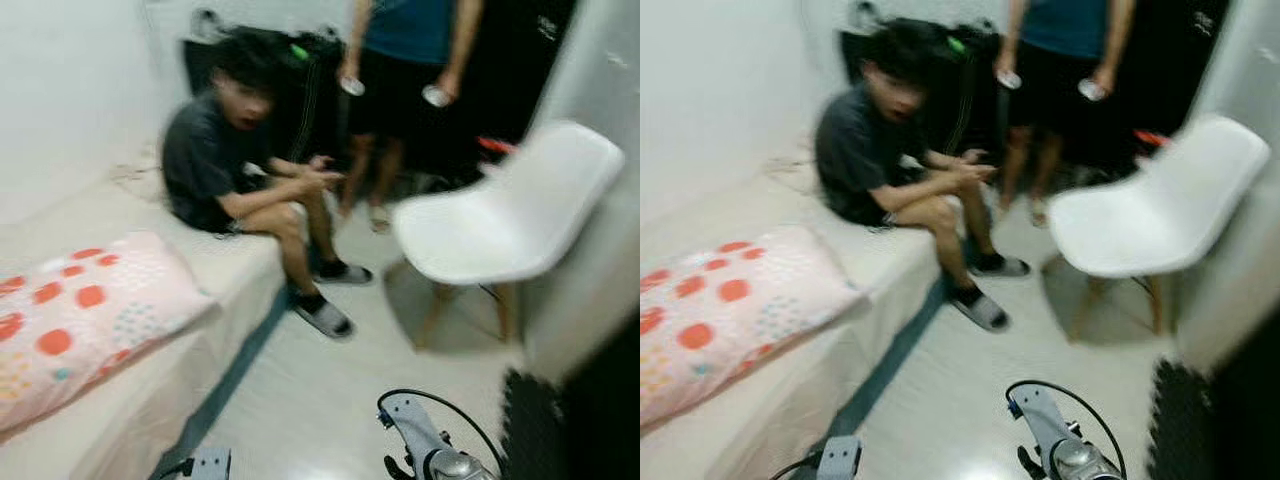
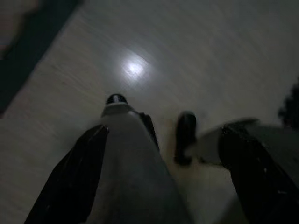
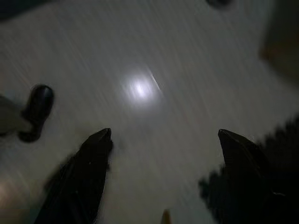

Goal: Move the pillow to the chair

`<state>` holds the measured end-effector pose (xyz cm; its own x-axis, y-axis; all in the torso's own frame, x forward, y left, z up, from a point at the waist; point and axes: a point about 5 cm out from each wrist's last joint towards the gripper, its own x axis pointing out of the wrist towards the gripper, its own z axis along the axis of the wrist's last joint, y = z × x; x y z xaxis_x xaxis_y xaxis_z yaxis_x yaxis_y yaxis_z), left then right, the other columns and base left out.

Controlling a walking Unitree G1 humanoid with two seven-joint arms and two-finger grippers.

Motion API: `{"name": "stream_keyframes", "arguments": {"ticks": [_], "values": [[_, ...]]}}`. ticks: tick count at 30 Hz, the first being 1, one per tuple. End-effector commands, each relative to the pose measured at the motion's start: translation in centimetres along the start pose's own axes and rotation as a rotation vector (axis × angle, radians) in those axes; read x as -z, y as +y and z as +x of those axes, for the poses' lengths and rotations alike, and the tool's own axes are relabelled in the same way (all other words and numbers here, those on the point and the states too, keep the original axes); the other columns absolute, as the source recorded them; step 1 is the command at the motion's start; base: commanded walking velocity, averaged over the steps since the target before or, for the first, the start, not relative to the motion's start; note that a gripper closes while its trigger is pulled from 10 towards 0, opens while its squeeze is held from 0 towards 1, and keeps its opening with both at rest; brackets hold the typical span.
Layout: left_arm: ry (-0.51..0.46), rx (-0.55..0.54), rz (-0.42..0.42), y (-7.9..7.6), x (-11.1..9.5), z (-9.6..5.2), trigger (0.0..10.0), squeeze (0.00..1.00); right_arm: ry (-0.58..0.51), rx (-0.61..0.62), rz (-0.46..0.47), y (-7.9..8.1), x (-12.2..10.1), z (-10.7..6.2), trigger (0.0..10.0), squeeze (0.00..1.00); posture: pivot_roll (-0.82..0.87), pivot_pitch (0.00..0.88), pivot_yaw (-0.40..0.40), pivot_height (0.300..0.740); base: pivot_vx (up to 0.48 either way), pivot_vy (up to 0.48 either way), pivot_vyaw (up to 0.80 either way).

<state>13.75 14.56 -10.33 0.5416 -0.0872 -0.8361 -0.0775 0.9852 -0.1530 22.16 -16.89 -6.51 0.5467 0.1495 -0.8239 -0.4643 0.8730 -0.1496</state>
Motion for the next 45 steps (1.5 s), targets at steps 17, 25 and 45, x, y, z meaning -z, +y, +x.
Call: {"name": "stream_keyframes", "arguments": {"ticks": [17,25,45], "values": [[0.039,-0.03,-0.01,1.28,0.84,-0.34,10.0,0.0,0.0,-0.023,-0.025,0.48,0.06,0.06,10.0,0.0,-0.04,0.025,-0.059,0.74,0.304,0.0,0.37],[0.051,-0.033,-0.006,0.85,1.13,-0.32,10.0,0.0,0.005,-0.027,-0.034,0.64,0.19,0.06,10.0,0.0,-0.03,0.014,-0.057,0.74,0.0,0.0,0.0],[0.057,-0.042,-0.006,0.91,1.49,-0.43,10.0,0.0,-0.015,-0.064,-0.055,1.08,-0.23,0.14,10.0,0.0,-0.02,0.016,-0.062,0.74,0.0,0.0,0.19]]}}
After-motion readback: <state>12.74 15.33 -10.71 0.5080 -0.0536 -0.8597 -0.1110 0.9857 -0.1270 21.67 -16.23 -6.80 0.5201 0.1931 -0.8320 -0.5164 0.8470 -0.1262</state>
